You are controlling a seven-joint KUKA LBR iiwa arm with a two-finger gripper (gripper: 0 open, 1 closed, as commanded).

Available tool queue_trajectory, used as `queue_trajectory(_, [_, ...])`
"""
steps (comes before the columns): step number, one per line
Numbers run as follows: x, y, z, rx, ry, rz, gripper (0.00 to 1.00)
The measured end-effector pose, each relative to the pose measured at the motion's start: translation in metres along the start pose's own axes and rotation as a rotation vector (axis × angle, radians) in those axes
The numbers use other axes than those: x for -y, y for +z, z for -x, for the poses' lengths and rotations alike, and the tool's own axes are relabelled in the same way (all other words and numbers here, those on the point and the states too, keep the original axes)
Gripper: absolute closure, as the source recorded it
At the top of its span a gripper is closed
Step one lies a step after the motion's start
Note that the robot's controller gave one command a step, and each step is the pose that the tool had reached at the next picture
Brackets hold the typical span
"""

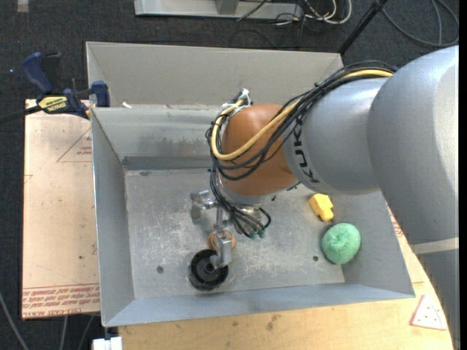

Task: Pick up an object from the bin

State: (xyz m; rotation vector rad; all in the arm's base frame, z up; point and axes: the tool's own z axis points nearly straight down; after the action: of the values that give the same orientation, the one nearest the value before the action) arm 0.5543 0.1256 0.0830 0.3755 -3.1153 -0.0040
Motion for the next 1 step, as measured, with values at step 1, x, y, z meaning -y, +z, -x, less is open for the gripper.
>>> queue_trajectory(1, [-0.0073,0.0033,-0.0229,0.014,0.061,-0.002,0.0])
